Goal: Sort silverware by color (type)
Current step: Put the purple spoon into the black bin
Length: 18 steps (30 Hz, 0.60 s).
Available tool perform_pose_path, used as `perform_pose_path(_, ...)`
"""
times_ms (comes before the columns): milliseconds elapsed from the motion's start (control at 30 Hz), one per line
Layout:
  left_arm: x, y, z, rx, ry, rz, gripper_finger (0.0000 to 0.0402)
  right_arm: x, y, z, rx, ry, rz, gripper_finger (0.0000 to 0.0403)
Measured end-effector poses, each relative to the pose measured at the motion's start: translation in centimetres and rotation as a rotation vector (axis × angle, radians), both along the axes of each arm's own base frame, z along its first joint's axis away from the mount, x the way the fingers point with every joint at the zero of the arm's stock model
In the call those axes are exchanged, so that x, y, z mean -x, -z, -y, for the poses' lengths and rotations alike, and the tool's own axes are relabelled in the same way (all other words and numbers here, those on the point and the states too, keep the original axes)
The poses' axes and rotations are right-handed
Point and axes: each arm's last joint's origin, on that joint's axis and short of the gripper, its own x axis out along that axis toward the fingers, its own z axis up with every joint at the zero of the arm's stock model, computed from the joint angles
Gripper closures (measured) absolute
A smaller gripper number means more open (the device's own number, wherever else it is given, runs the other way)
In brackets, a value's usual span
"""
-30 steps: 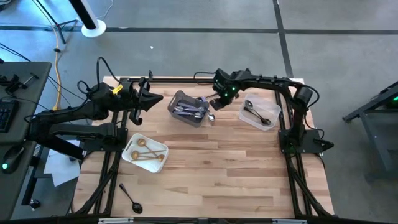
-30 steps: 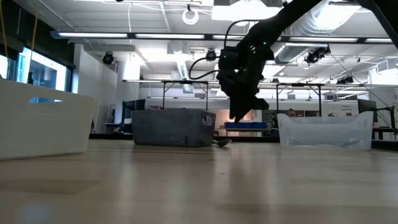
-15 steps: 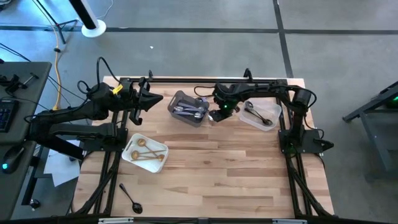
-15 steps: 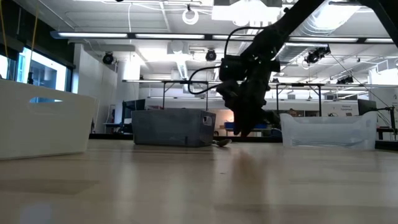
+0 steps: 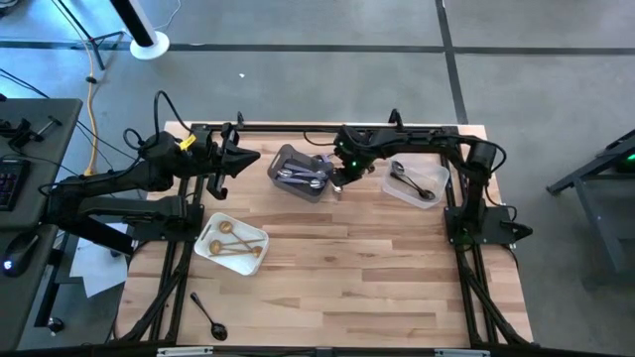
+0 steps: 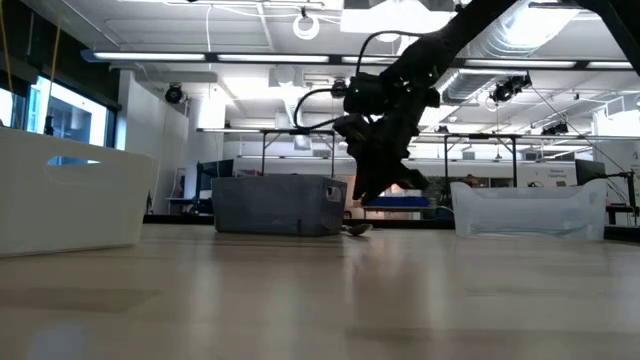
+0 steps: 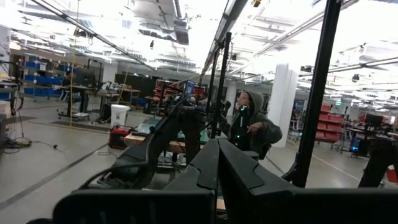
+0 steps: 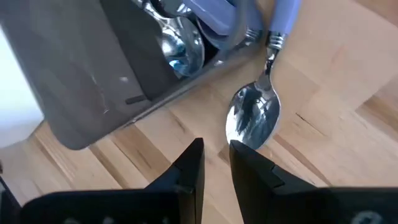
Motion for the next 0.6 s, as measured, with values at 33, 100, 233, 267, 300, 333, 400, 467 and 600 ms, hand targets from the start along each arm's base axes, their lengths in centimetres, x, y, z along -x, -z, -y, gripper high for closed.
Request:
perform_pose_path(33,0.0,0.0,0.0,0.0,0.0,0.0,0.0401,-0.1,-0.2,0.1,0.004,-0.006,0.002,0.0345)
perform_pose_path(100,0.0,0.0,0.0,0.0,0.0,0.0,0.0401,-0.1,-0.5,0.1,0.004,-0.021,-0.008,0.0347)
perform_pose_path(233,0.0,0.0,0.0,0.0,0.0,0.0,0.0401,0.2,-0.8,-0.6,-0.007,-0.076,-0.062,0.0348)
perform_pose_path(267,0.0,0.0,0.0,-0.001,0.0,0.0,0.0401,0.3,-0.9,-1.0,-0.008,-0.092,-0.074,0.0348)
perform_pose_path(300,0.0,0.0,0.0,-0.003,-0.001,0.0,0.0401,0.3,-1.1,-1.3,-0.003,-0.112,-0.078,0.0348)
perform_pose_path(333,0.0,0.0,0.0,-0.01,-0.003,0.0,0.0401,0.3,-1.2,-1.7,0.002,-0.127,-0.084,0.0348)
perform_pose_path(400,0.0,0.0,0.0,-0.03,-0.009,0.0,0.0401,0.2,-1.4,-2.6,0.033,-0.14,-0.107,0.0348)
perform_pose_path(467,0.0,0.0,0.0,-0.032,-0.01,0.0,0.0401,-0.1,-1.4,-3.5,0.071,-0.157,-0.128,0.0348)
perform_pose_path(600,0.0,0.0,0.0,-0.033,-0.01,0.0,0.0401,-0.6,-1.4,-5.3,0.075,-0.183,-0.14,0.0348)
